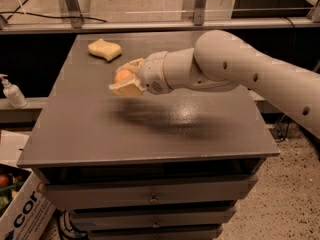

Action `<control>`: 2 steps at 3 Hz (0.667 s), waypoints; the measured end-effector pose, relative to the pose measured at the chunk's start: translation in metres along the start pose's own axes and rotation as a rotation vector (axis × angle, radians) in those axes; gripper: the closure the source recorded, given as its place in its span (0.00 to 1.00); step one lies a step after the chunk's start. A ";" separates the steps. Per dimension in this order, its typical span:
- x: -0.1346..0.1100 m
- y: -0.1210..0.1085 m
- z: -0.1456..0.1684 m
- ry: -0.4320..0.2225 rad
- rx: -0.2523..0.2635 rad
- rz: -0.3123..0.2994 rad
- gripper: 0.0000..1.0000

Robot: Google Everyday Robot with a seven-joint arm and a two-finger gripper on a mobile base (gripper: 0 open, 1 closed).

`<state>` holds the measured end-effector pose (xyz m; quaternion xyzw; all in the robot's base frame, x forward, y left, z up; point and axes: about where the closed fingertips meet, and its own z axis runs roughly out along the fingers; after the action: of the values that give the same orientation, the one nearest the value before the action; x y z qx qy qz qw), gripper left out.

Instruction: Move orange near sponge

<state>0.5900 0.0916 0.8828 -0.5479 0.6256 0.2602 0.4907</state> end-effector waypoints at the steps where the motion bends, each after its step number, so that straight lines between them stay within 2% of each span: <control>1: -0.004 -0.037 0.027 -0.016 0.041 -0.036 1.00; 2: -0.004 -0.082 0.055 -0.011 0.094 -0.062 1.00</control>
Offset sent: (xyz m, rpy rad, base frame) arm 0.1657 0.0374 0.0003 -0.0192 -0.1551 -0.1172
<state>0.6853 0.1191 0.8833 -0.5420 0.6169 0.2183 0.5272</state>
